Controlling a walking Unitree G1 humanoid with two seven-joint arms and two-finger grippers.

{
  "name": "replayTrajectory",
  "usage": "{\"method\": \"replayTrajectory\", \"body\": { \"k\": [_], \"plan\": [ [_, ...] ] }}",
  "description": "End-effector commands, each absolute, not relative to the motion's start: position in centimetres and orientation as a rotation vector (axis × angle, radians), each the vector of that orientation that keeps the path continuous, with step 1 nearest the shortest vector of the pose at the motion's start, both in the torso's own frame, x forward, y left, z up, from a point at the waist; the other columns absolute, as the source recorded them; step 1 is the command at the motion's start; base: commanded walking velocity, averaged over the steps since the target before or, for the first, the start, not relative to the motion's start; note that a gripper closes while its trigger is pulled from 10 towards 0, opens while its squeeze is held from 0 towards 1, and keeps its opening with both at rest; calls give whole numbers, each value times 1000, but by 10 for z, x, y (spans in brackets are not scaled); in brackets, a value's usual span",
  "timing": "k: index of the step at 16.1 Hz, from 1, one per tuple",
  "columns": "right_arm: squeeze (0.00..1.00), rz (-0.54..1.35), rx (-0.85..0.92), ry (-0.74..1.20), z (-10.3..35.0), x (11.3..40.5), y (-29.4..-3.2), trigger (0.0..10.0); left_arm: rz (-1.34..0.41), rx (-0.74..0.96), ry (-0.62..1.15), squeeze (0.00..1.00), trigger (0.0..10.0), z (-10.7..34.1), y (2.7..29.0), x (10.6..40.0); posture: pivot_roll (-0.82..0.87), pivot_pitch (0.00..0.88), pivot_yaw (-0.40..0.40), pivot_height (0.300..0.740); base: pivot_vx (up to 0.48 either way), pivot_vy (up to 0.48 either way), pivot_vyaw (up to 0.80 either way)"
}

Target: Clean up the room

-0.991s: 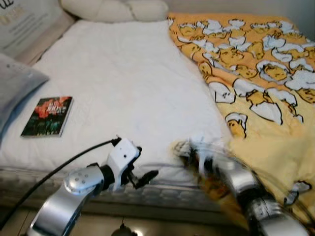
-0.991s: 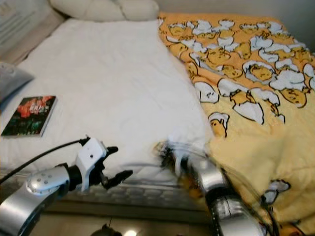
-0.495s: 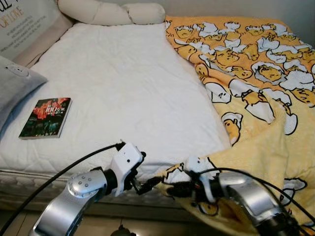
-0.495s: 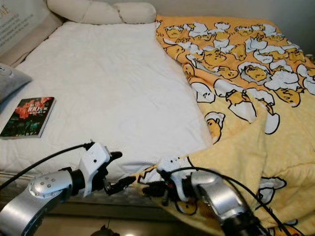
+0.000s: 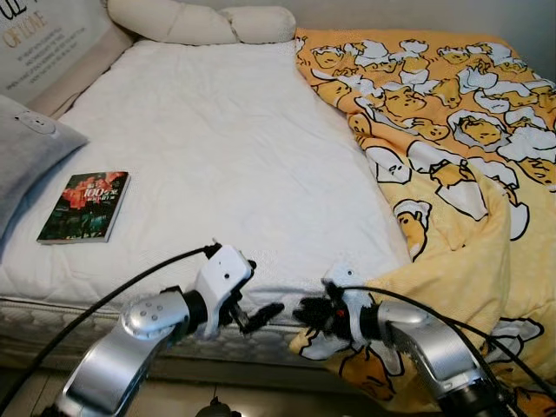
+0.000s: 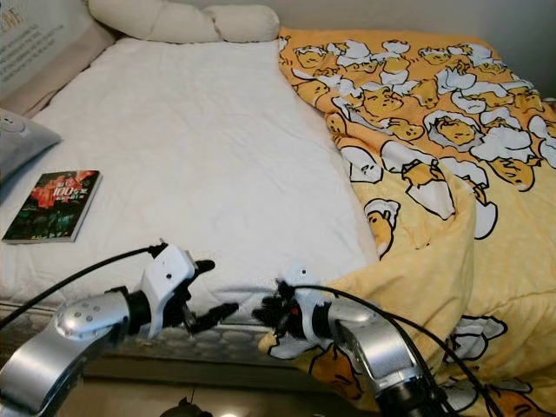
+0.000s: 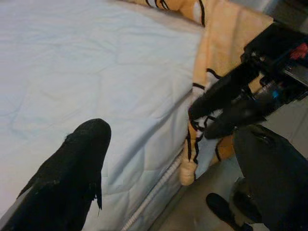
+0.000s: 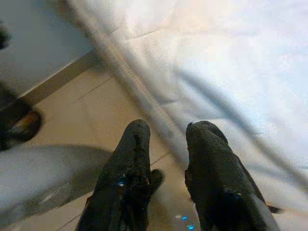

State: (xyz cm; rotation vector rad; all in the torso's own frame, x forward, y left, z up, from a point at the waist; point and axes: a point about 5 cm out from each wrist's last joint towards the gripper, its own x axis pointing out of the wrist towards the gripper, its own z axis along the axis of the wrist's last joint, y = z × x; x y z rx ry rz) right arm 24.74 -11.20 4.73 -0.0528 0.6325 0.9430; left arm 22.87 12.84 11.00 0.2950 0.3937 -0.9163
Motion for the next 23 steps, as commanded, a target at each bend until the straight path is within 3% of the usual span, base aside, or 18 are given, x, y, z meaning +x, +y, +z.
{"method": "replayTrajectory", "body": {
  "k": [1,3,4,5,10,11,13,14,20,23],
  "plan": [
    [1000,848,-67,602,54,256,-118,10000,-914,311,383,702,10000,110,128,231,42,0,35,740,0,0,0],
    [1000,492,-122,564,56,281,-137,10000,-901,314,370,698,10000,110,128,235,40,0,31,740,0,0,0],
    [1000,434,-128,559,56,285,-141,10000,-900,312,369,698,10000,110,128,235,40,0,31,740,0,0,0],
    [1000,251,-155,555,55,295,-155,10000,-902,310,368,702,10000,110,128,235,39,0,31,740,0,0,0],
    [1000,-70,-189,543,57,321,-180,10000,-914,305,367,702,10000,109,126,233,53,0,36,740,0,0,0],
    [1000,-246,-248,523,64,335,-198,10000,-916,305,367,706,10000,110,126,232,64,0,33,740,0,0,0],
    [1000,-346,-228,494,70,340,-208,10000,-913,305,367,706,10000,111,128,231,69,0,31,740,0,0,0],
    [0,-455,-176,488,73,342,-222,10000,-908,305,367,710,10000,111,129,229,77,0,24,740,0,0,0],
    [0,-731,-7,504,67,332,-254,10000,-901,296,367,706,10000,111,129,223,85,0,18,740,0,0,0],
    [0,-753,96,542,56,326,-255,10000,-905,296,368,710,10000,110,128,224,84,0,21,740,0,0,0]
  ]
}}
